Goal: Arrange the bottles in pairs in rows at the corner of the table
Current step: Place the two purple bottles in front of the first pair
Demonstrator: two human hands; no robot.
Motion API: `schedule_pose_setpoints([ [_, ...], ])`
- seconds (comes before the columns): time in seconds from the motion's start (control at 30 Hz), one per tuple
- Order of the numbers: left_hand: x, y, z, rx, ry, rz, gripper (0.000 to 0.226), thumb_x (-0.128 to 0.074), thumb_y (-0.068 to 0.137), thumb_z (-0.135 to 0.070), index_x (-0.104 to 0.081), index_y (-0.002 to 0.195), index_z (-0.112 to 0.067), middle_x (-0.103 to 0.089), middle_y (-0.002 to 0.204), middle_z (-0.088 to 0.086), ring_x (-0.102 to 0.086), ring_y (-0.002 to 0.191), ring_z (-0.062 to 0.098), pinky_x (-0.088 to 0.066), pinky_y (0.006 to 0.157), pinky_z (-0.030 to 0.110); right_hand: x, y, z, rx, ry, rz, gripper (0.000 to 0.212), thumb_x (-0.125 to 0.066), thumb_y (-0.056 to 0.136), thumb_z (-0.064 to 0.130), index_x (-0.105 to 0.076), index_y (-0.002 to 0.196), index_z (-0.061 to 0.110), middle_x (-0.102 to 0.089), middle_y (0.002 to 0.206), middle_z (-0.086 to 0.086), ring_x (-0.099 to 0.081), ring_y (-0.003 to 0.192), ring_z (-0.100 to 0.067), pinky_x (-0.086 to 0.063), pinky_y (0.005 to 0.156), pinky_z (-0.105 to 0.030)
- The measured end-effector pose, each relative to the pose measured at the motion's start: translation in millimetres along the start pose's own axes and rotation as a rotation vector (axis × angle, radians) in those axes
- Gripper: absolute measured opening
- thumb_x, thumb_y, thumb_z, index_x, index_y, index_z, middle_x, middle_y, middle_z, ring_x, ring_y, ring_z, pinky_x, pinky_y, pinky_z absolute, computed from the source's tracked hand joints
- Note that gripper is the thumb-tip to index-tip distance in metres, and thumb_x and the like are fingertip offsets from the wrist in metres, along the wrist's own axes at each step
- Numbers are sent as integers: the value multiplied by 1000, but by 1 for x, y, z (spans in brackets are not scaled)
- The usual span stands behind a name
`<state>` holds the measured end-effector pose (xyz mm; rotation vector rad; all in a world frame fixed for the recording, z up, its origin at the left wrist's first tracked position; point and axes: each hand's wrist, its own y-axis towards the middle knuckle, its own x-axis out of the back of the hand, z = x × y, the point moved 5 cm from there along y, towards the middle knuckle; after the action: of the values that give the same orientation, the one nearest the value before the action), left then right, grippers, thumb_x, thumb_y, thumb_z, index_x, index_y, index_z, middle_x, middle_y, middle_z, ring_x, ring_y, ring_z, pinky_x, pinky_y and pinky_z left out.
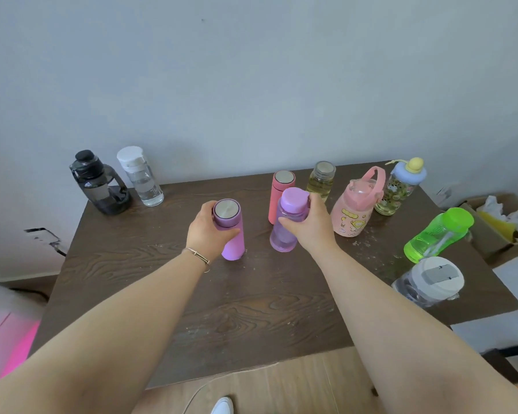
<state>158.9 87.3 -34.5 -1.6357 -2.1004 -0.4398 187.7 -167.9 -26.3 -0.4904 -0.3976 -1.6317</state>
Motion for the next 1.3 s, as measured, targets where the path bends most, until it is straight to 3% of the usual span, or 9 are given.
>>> schedule_pose_setpoints([
  [0.13,32,-15,0,39,-19,-90,66,-81,67,-22,-50,124,-30,-63,112,-12,-59,102,11,-45,82,24,-13,0,29,63,11,63,74,-93,84,18,-52,146,13,-62,146,-5,-62,131,-26,-51,104,-38],
  [0.27,68,-29,5,75,-20,-160,65,-81,67,-24,-50,124,-31,-63,111,-13,-60,103,12,-48,84,27,-33,-4,55,106,24,130,69,-91,87,21,-53,144,13,-63,139,0,-62,126,-25,-49,98,-34],
  [0.5,143,-48,27,129,-3,-293,64,-81,67,-25,-49,122,-34,-62,108,-16,-60,99,11,-44,78,24,-90,-16,100,166,43,237,69,-90,88,23,-53,146,15,-62,148,-3,-62,133,-29,-56,107,-44],
  [0.73,210,-45,65,183,22,-386,62,-79,68,-24,-50,122,-30,-63,108,-13,-60,98,14,-43,76,24,-150,-21,142,203,37,296,69,-91,87,22,-54,145,15,-62,148,-3,-63,133,-29,-56,106,-43],
  [1.13,280,37,125,179,6,-315,63,-80,68,-23,-48,122,-30,-63,110,-12,-60,97,14,-43,76,25,-245,6,187,141,15,254,73,-94,85,21,-53,145,16,-62,148,-4,-63,134,-29,-57,109,-45],
  [1.3,290,76,158,178,-18,-241,61,-80,67,-22,-49,119,-31,-63,109,-9,-61,97,14,-44,75,25,-290,15,191,92,15,237,71,-93,85,19,-54,144,14,-62,148,-5,-62,133,-28,-53,102,-36],
])
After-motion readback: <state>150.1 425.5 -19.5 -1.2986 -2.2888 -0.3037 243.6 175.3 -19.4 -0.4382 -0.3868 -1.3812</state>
